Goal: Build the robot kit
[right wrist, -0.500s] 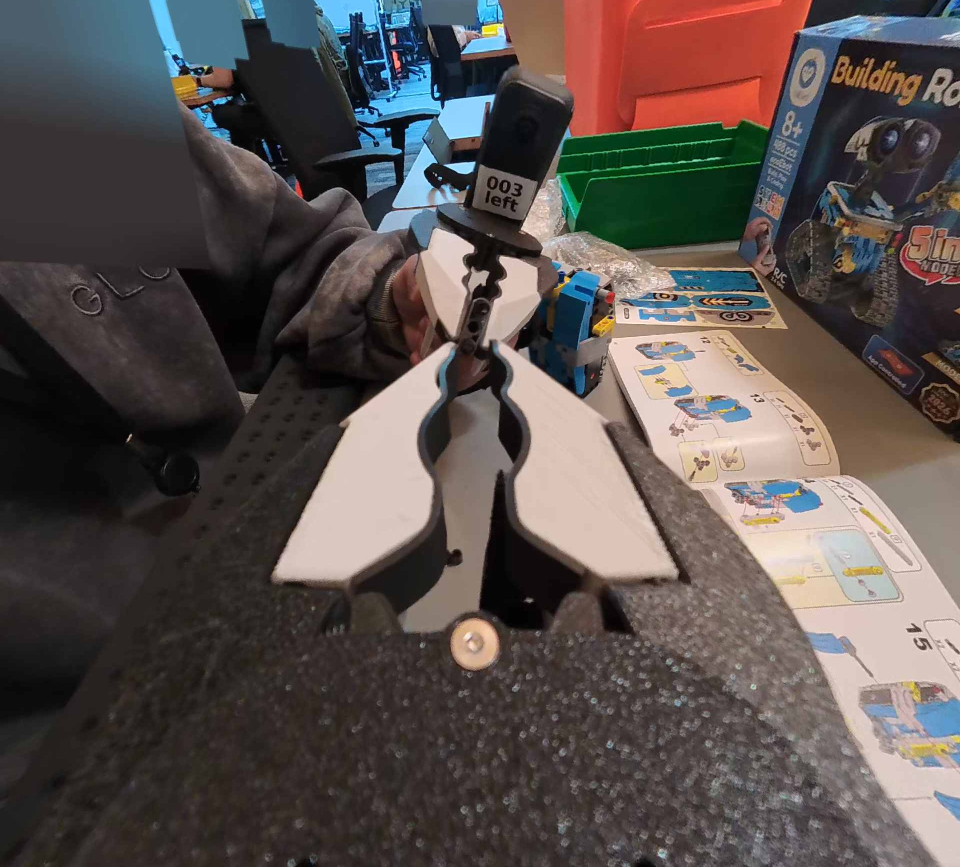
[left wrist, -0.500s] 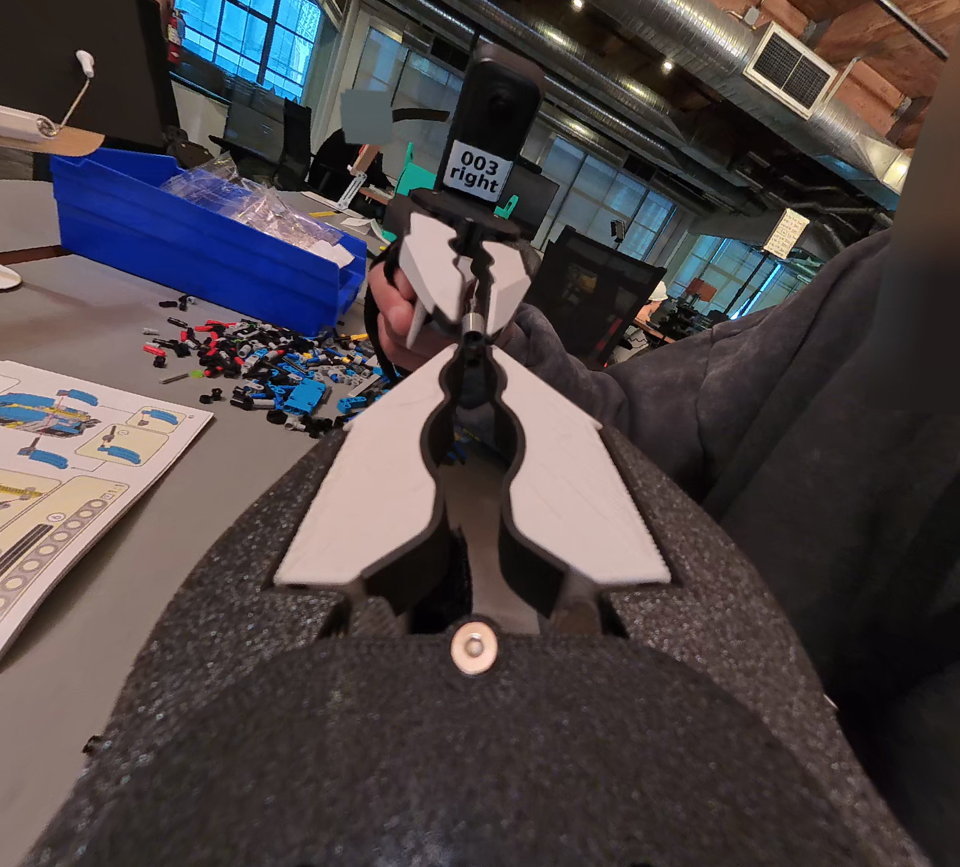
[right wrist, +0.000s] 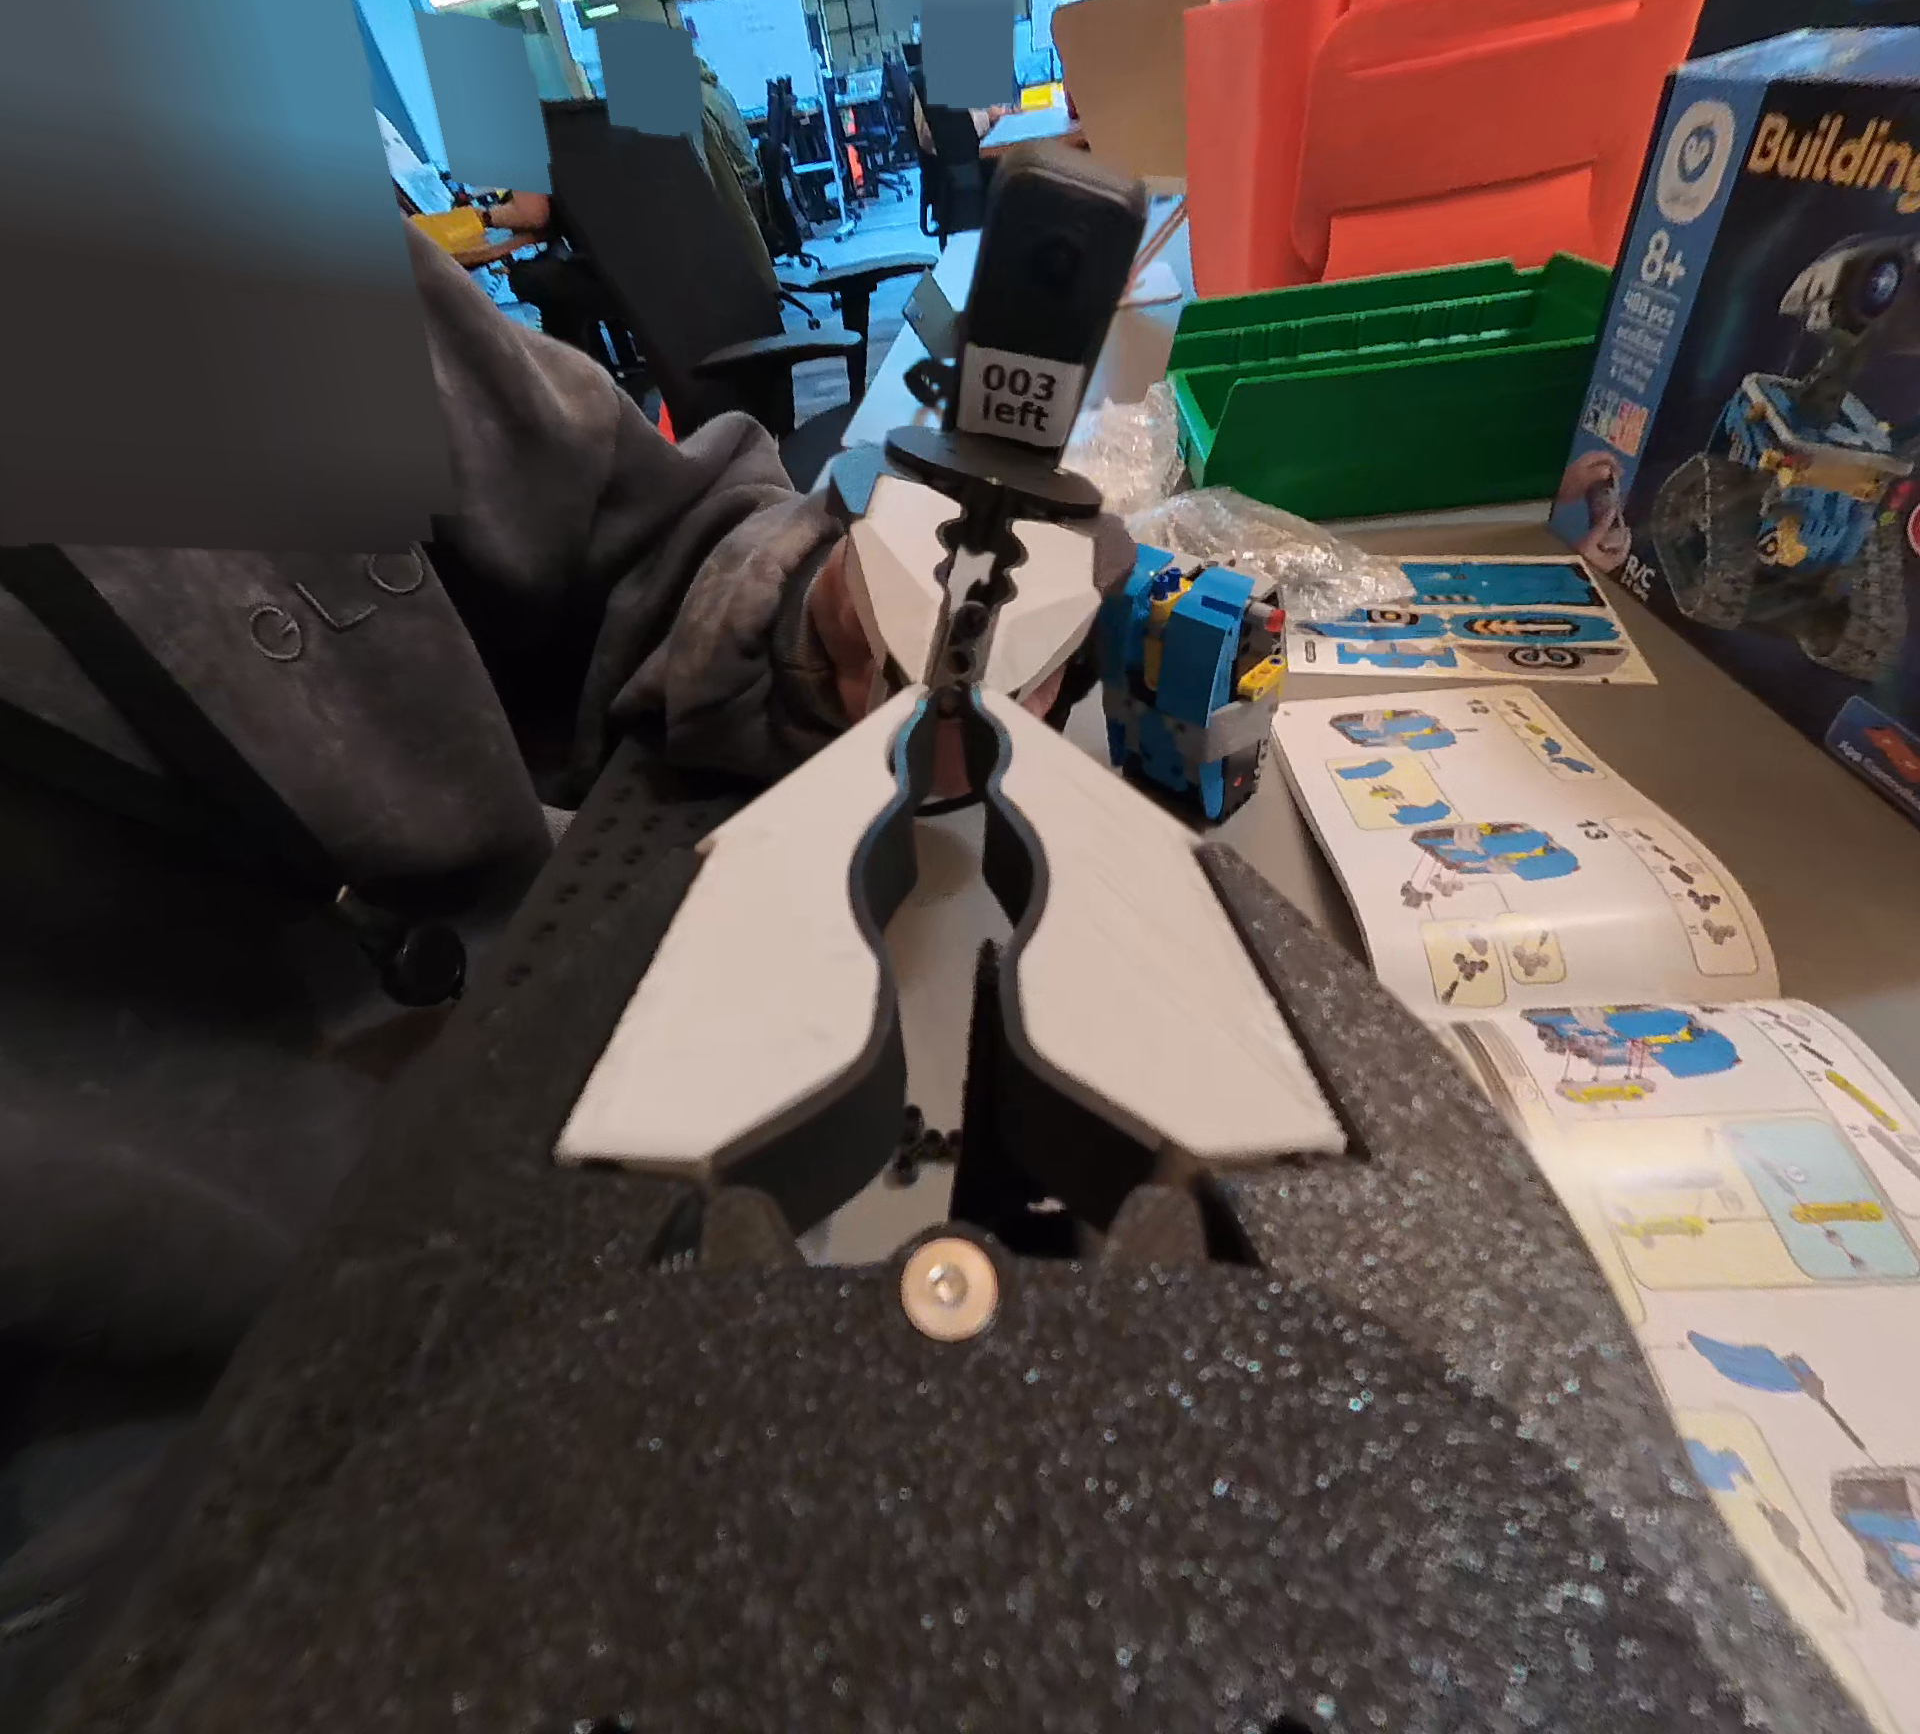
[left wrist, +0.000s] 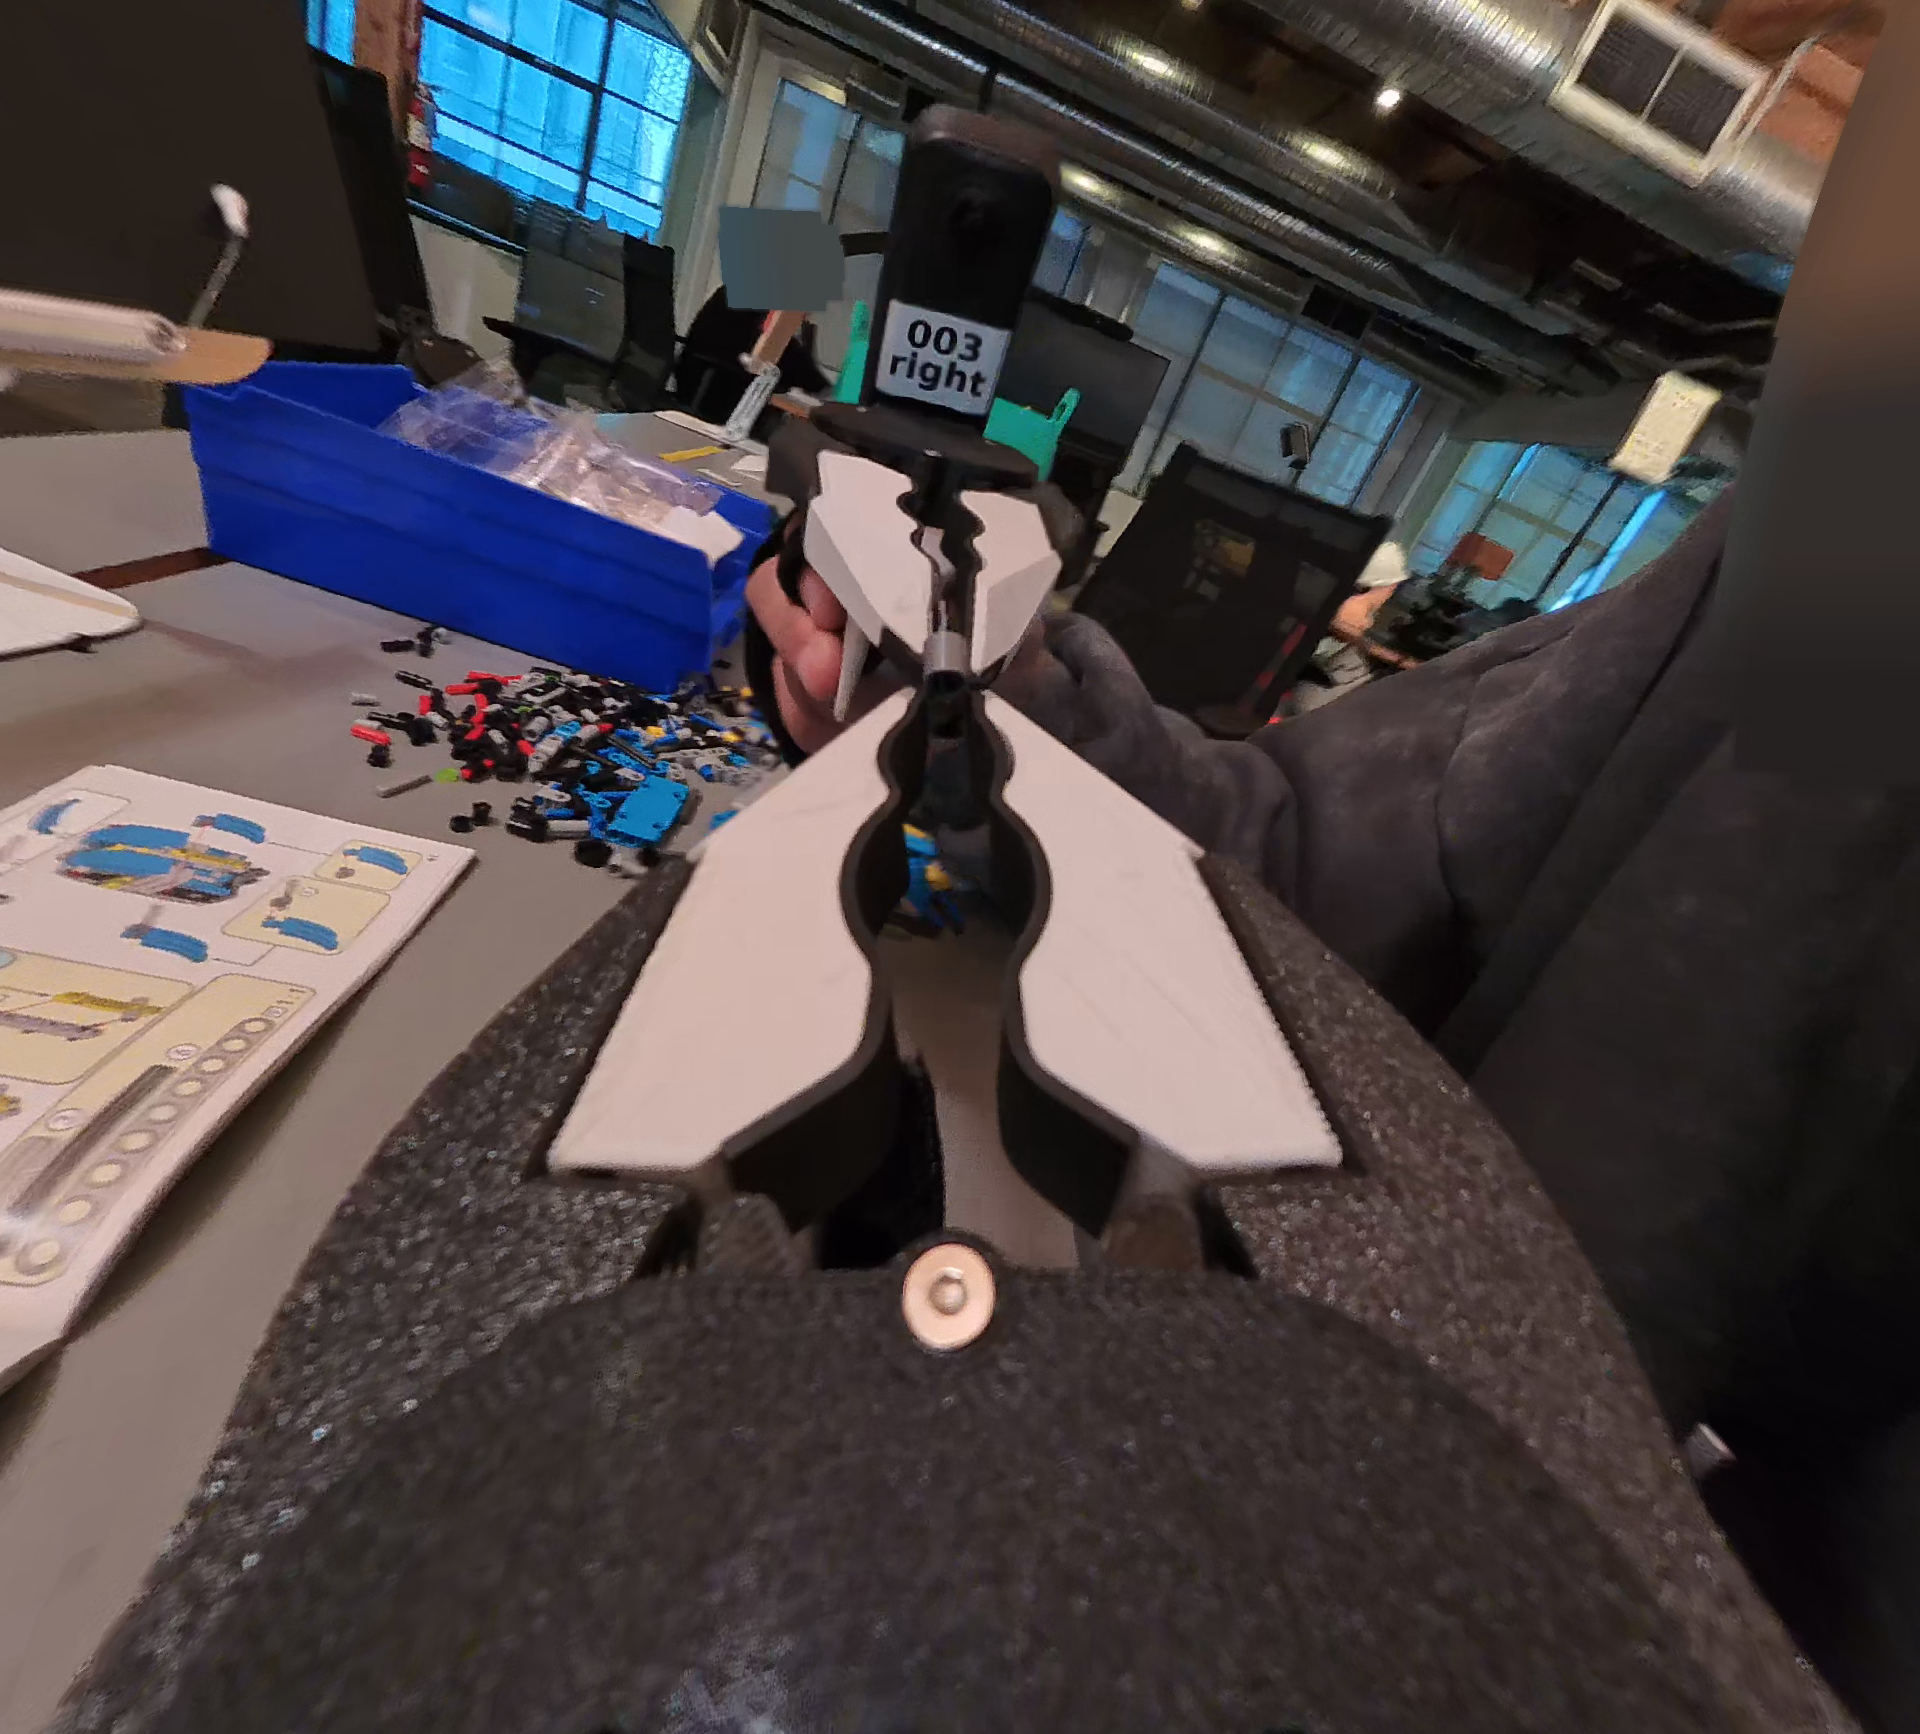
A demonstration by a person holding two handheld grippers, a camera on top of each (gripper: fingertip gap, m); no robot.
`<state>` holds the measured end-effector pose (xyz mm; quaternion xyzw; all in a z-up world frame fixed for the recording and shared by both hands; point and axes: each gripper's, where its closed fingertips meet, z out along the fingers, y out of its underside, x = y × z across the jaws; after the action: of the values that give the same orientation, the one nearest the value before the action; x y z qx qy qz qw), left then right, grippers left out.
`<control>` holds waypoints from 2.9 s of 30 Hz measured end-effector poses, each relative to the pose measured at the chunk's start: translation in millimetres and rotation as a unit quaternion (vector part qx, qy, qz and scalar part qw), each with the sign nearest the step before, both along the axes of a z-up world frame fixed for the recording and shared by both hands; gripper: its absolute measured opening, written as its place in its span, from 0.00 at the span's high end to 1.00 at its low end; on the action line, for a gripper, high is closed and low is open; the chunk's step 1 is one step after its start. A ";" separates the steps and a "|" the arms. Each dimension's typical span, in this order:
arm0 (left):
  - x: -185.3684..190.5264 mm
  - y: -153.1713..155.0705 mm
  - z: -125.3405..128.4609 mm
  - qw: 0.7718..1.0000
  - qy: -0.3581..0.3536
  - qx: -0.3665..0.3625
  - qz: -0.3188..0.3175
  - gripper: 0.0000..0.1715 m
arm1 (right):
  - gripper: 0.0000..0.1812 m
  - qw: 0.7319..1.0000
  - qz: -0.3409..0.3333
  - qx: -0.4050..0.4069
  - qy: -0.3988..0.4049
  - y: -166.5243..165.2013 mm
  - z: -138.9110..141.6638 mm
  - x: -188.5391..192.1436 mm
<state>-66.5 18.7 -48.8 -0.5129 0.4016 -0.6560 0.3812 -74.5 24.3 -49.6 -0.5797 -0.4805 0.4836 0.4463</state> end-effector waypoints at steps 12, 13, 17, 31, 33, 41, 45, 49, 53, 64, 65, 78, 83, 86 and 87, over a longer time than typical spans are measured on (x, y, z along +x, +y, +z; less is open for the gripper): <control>-18.7 22.5 -92.9 0.963 0.218 0.027 0.158 0.96 | 0.90 0.952 -0.296 -0.083 0.001 101.7 -40.8 40.8; -19.1 23.8 -100.0 0.957 0.236 0.030 0.164 0.96 | 0.90 0.945 -0.309 -0.110 -0.013 106.7 -55.8 42.0; -18.9 24.1 -112.0 0.947 0.267 0.044 0.173 0.96 | 0.90 0.937 -0.308 -0.136 -0.092 109.4 -94.0 35.1; -24.0 35.5 -124.1 0.937 0.292 0.030 0.189 0.96 | 0.91 0.938 -0.285 -0.030 -0.197 97.8 -105.9 21.3; -22.6 33.5 -118.3 0.940 0.281 0.043 0.187 0.96 | 0.91 0.937 -0.293 -0.017 -0.189 99.5 -100.2 22.8; -18.2 22.1 -88.0 0.958 0.213 0.089 0.172 0.96 | 0.92 0.965 -0.239 -0.050 -0.092 87.0 -73.1 10.5; -19.2 25.4 -100.4 0.947 0.250 0.098 0.179 0.96 | 0.92 0.963 -0.245 -0.061 -0.099 90.9 -74.9 20.5; -27.4 33.6 -137.9 0.910 0.352 0.097 0.194 0.96 | 0.87 0.952 -0.103 -0.102 -0.271 46.4 -130.7 20.8; -27.3 30.7 -147.0 0.907 0.371 0.085 0.179 0.96 | 0.87 0.951 -0.043 -0.069 -0.299 23.7 -142.8 11.7; -17.1 17.3 -127.6 0.928 0.320 0.114 0.151 0.96 | 0.87 0.965 -0.040 -0.029 -0.257 24.3 -128.2 -6.0; -15.5 15.0 -122.1 0.934 0.305 0.114 0.147 0.96 | 0.87 0.969 -0.035 -0.031 -0.241 22.8 -122.0 -7.5; -14.4 -1.4 -66.3 0.982 0.149 0.059 0.099 0.96 | 0.91 0.992 0.059 -0.096 -0.052 -5.3 -55.9 -21.7; -14.2 -3.1 -65.6 0.982 0.149 0.065 0.098 0.96 | 0.96 0.990 0.058 -0.118 -0.046 -3.1 -57.9 -24.4; -15.2 -0.2 -64.0 0.982 0.145 0.063 0.104 0.96 | 0.96 0.988 0.056 -0.140 -0.035 0.1 -56.5 -25.0; -16.0 0.7 -62.0 0.983 0.139 0.060 0.106 0.96 | 0.96 0.987 0.056 -0.151 -0.026 1.4 -54.5 -25.2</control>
<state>-82.5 19.4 -110.8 -0.6152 0.4328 -0.5088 0.4187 -99.7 25.7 -104.1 -0.6250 -0.4452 0.5595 0.3133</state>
